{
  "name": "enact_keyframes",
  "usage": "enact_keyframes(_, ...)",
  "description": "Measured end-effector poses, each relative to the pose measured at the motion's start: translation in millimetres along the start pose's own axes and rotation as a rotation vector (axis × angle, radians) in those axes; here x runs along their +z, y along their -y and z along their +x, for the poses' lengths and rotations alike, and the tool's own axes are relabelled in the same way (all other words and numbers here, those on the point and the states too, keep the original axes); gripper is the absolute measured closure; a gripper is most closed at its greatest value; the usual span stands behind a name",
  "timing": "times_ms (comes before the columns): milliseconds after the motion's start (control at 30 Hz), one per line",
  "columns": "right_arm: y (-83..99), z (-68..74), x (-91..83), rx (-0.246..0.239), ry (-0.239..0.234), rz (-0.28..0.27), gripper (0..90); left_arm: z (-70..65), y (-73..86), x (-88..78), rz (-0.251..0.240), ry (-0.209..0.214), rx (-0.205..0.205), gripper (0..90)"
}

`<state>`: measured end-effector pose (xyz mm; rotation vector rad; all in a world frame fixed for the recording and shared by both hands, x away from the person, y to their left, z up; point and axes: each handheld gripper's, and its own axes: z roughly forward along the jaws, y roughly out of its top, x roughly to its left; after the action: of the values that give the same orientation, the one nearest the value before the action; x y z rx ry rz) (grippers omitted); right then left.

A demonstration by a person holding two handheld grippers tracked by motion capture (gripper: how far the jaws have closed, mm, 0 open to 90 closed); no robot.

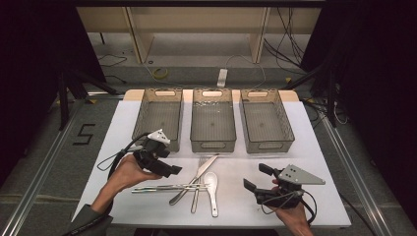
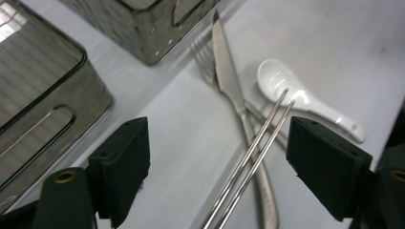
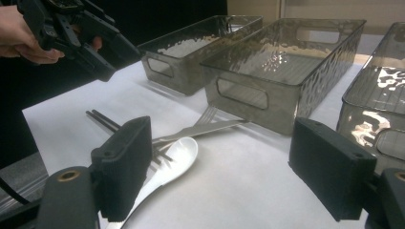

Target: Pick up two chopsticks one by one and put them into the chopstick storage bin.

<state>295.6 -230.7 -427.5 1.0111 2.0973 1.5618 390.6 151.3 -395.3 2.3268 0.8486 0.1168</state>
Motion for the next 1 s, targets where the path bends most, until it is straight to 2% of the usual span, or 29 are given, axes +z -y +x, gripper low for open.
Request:
enact_keyframes(67,0.0,-0.2,0.0,-0.001,0.013,0.008,23.8,1.3,1.2,2.3,0.029,-0.029,0.015,23.1)
enact_keyframes(133,0.2,-0.9,0.3,0.002,0.014,0.012,23.7,3.7,3.8,3.5,0.039,-0.016,0.001,23.5)
enact_keyframes(167,0.5,-1.5,0.6,0.006,0.019,0.023,23.7,5.4,5.9,5.2,0.065,-0.01,-0.007,23.9)
enact_keyframes(267,0.4,-0.9,1.0,0.006,0.018,0.024,23.7,6.1,7.6,8.1,0.09,-0.011,-0.009,24.3)
enact_keyframes(433,0.4,-0.5,1.3,0.004,0.016,0.029,23.6,6.0,10.0,12.8,0.142,-0.028,0.011,27.8)
enact_keyframes(600,0.6,-0.1,1.7,-0.006,0.025,0.045,23.5,6.9,12.8,17.0,0.213,-0.033,0.032,31.9)
enact_keyframes(767,0.5,1.7,2.3,-0.018,0.02,0.053,23.4,6.9,16.4,22.9,0.262,-0.007,0.024,38.1)
enact_keyframes(900,0.6,1.9,2.6,-0.018,0.017,0.057,23.3,9.4,21.3,27.9,0.31,-0.013,0.043,42.8)
enact_keyframes(1000,0.5,1.8,2.9,-0.017,0.015,0.057,23.3,10.1,24.0,30.1,0.343,-0.012,0.073,45.1)
